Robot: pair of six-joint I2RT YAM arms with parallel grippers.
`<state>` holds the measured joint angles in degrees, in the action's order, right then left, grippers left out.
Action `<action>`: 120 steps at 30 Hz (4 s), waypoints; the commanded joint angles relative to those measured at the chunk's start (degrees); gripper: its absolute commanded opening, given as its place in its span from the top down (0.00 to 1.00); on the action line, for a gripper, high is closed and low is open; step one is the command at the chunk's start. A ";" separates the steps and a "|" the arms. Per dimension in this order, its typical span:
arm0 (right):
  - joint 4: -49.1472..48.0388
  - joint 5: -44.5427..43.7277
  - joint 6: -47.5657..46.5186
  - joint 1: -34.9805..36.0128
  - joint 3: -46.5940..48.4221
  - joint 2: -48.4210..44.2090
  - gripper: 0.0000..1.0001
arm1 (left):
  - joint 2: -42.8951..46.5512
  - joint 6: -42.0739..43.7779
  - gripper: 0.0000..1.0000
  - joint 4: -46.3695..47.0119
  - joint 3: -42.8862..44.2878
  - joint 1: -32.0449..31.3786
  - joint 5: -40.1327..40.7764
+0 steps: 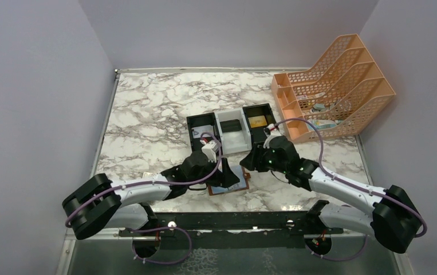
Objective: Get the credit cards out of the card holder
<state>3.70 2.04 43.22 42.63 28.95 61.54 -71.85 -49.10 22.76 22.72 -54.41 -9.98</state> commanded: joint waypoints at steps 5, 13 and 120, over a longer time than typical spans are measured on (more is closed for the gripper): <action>-8.06 13.89 -1.37 -0.36 -0.59 4.84 0.63 | 8.07 -1.97 0.37 -15.13 0.24 -0.18 13.83; -4.25 14.99 -5.88 -0.36 2.36 7.89 0.62 | 23.41 -5.78 0.36 -19.16 -4.01 -0.09 21.25; -1.30 8.88 -7.20 -0.41 0.05 10.47 0.70 | -9.55 -24.37 1.00 11.16 -6.28 -0.01 12.33</action>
<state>-1.15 9.74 40.97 42.61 26.30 74.56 -82.04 -73.03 33.01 17.02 -54.39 0.64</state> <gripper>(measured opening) 0.291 0.010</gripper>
